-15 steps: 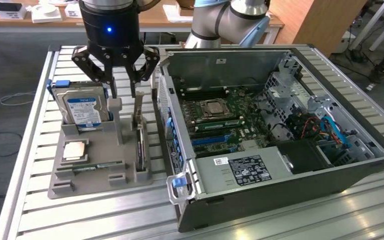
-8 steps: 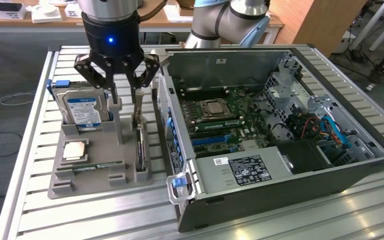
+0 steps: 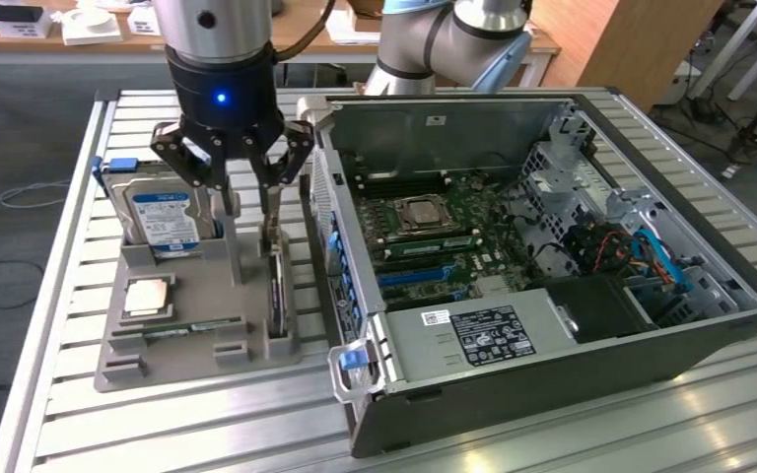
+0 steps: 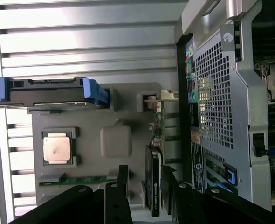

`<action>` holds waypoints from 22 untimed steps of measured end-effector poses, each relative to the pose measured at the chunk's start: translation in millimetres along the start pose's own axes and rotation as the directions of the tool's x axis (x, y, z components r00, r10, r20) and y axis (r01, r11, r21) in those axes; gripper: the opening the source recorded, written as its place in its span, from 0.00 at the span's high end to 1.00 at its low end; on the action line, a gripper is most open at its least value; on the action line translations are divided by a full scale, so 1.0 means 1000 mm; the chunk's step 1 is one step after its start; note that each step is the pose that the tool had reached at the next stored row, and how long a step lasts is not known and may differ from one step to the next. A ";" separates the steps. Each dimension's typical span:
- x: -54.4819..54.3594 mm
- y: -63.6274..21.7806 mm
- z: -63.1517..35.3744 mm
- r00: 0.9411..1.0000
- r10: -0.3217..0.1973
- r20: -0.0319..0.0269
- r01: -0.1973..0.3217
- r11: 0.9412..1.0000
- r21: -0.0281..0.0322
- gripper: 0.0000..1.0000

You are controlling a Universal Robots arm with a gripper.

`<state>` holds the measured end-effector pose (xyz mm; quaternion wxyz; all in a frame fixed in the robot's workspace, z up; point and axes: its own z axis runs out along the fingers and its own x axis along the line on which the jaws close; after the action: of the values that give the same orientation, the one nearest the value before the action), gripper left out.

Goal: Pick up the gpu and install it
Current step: 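Pick up the gpu and move the gpu toward the slot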

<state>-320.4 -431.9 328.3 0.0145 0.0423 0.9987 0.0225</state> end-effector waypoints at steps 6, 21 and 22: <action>0.000 -0.0004 0.0062 1.000 0.000 0.000 0.000 1.000 0.000 0.58; -0.002 -0.0274 0.0052 1.000 0.000 0.000 0.000 1.000 -0.001 0.58; -0.002 -0.0274 0.0052 1.000 0.000 0.000 0.000 1.000 -0.001 0.58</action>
<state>-320.4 -459.1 321.9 0.0147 0.0423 0.9987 0.0232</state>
